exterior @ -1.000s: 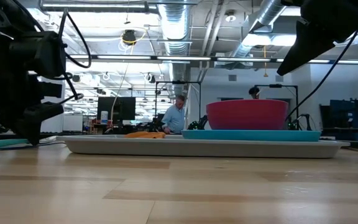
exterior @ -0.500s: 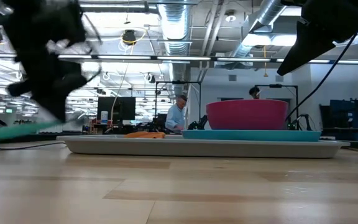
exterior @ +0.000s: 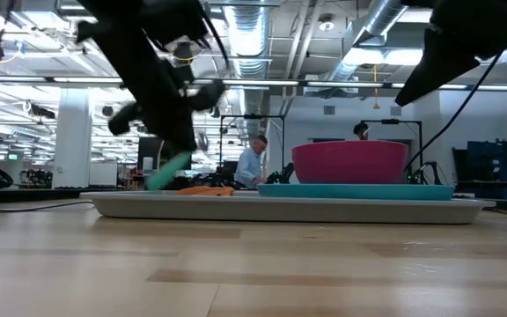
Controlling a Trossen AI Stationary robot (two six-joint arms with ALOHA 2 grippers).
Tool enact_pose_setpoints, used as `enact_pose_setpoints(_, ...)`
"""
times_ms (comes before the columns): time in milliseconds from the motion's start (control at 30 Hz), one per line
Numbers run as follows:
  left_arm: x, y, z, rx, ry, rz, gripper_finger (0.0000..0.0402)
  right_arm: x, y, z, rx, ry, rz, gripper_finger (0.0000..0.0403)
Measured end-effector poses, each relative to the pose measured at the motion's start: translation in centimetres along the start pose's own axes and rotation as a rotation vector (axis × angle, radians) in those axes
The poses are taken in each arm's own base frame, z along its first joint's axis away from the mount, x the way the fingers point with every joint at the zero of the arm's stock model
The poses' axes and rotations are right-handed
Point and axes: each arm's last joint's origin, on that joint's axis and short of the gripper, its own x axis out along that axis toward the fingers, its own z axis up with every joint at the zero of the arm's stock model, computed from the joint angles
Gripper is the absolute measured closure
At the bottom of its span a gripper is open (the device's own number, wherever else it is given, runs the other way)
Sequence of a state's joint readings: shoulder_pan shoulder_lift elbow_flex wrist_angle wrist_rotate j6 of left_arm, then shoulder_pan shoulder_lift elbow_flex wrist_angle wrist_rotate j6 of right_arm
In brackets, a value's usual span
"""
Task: Set up tray
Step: Put the blue spoon on the brown table napkin to the left of the blue plate
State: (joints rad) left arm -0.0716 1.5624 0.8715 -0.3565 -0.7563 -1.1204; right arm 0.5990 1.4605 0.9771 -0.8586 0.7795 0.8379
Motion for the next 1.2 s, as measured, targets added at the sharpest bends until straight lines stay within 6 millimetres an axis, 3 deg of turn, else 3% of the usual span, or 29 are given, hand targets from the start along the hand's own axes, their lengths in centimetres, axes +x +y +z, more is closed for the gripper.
enact_pose_setpoints(133,2.7,-1.0,-1.2,0.024,0.087,0.103,0.0401,-0.4,0.3,-0.3,-0.016,-0.006,0.015,0.0284)
enact_pose_setpoints(233,3.7,-1.2,-1.0,0.037,0.122,0.174,0.0401,-0.5,0.4,-0.4,-0.024,-0.010,0.016,0.0284)
enact_pose_setpoints(533,2.8,-1.9,1.1,0.032,0.120,0.266,0.0401,-0.4,0.2,-0.3,-0.021,-0.004,0.006,0.0284)
enact_pose_setpoints(1200,3.1,-0.5,-0.3,-0.030,0.152,0.324,0.0401,-0.4,0.3,-0.4,0.036,0.011,0.029,0.0284)
